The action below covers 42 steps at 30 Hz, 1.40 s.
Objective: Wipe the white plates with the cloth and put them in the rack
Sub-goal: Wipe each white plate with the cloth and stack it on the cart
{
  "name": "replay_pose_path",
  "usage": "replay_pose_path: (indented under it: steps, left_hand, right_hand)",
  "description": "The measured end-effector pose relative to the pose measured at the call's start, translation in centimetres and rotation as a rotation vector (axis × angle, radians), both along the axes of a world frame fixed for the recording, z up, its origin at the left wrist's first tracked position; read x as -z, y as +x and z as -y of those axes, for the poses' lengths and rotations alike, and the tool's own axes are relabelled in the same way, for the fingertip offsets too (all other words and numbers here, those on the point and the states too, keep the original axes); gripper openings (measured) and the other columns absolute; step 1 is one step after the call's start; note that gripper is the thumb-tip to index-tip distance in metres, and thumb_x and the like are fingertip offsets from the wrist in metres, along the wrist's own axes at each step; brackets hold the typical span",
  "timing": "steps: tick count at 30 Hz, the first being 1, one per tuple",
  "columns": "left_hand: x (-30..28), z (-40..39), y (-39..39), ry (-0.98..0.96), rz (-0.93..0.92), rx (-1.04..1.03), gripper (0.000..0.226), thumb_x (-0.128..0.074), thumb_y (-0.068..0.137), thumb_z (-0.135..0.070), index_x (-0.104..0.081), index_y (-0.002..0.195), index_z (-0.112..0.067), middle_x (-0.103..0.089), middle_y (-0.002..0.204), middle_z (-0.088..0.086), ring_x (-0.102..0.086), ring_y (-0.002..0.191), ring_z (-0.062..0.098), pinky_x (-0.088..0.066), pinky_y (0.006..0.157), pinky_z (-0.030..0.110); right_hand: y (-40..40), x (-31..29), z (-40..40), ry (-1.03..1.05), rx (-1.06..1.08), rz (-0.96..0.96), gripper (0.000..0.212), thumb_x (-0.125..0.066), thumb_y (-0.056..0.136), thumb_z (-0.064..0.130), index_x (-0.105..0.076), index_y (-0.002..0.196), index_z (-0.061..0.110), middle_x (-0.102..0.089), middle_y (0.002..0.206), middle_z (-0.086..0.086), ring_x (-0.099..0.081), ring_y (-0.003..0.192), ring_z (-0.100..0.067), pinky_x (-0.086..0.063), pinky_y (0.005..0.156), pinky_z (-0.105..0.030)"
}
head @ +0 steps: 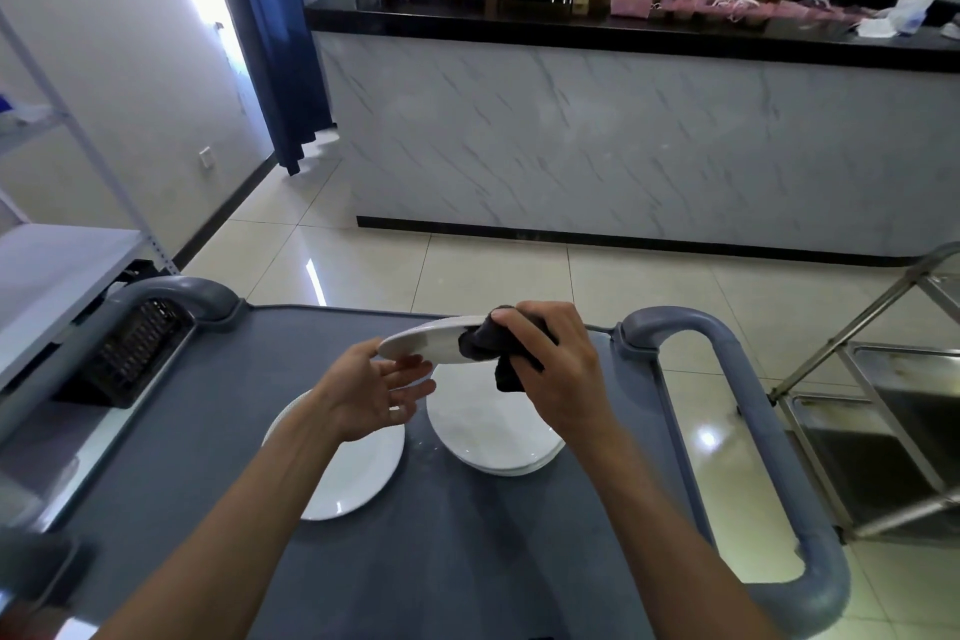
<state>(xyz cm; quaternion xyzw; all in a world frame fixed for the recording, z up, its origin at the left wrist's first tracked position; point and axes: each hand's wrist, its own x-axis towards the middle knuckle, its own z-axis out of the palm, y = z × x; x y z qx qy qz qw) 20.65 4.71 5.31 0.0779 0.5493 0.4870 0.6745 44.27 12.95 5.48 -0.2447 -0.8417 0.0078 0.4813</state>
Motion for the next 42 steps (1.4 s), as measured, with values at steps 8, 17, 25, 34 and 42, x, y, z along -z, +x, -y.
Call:
replay_pose_path:
  steps: [8, 17, 25, 34, 42]
  left_hand:
    - [-0.5, -0.6, -0.6, 0.141, 0.167, -0.323, 0.019, -0.048, 0.099, -0.004, -0.059, 0.108, 0.01, -0.069, 0.084, 0.015, -0.071, 0.071, 0.021, -0.058, 0.052, 0.024]
    - [-0.1, -0.7, -1.3, 0.298, -0.006, -0.354, 0.024, -0.046, 0.101, -0.002, -0.057, 0.122, 0.0, -0.069, 0.111, 0.013, -0.067, 0.097, 0.025, -0.063, 0.078, 0.036]
    - [-0.3, -0.3, 0.5, 0.384, -0.269, -0.303, 0.024, -0.057, 0.095, -0.001, -0.065, 0.117, -0.007, -0.07, 0.098, 0.012, -0.064, 0.081, 0.032, -0.059, 0.064, 0.041]
    - [-1.2, 0.3, 2.6, 0.455, -0.51, -0.115, 0.018, -0.057, 0.098, -0.006, -0.071, 0.11, -0.006, -0.075, 0.092, 0.011, -0.07, 0.076, 0.023, -0.059, 0.061, 0.036]
    - [-1.6, 0.8, 2.6, 0.497, -0.547, -0.071, 0.017, -0.058, 0.097, -0.006, -0.07, 0.109, -0.009, -0.076, 0.092, 0.007, -0.071, 0.078, 0.022, -0.058, 0.061, 0.036]
  right_hand:
    - [0.0, 1.7, 0.3, -0.021, -0.06, 0.045, 0.045, -0.061, 0.088, -0.009, -0.064, 0.126, 0.016, -0.065, 0.116, -0.012, -0.061, 0.107, -0.034, -0.052, 0.086, -0.046]
    - [0.3, 3.4, 1.1, -0.196, -0.077, 0.109, 0.055, -0.05, 0.088, -0.005, -0.06, 0.135, 0.021, -0.06, 0.131, -0.008, -0.06, 0.113, -0.032, -0.051, 0.092, -0.047]
    - [-2.7, 1.6, 2.3, -0.492, -0.091, 0.044, 0.069, -0.055, 0.086, -0.008, -0.051, 0.146, 0.025, -0.051, 0.141, 0.004, -0.049, 0.129, -0.017, -0.041, 0.108, -0.025]
    - [-5.3, 0.4, 1.9, -0.733, -0.01, -0.092, 0.059, -0.058, 0.093, 0.007, -0.041, 0.146, 0.026, -0.048, 0.145, 0.007, -0.043, 0.132, -0.015, -0.036, 0.115, -0.04]
    - [-6.3, 0.8, 1.4, -0.532, 0.045, -0.116, 0.048, -0.054, 0.093, 0.007, -0.056, 0.14, 0.02, -0.052, 0.141, 0.005, -0.045, 0.131, -0.017, -0.041, 0.11, -0.041]
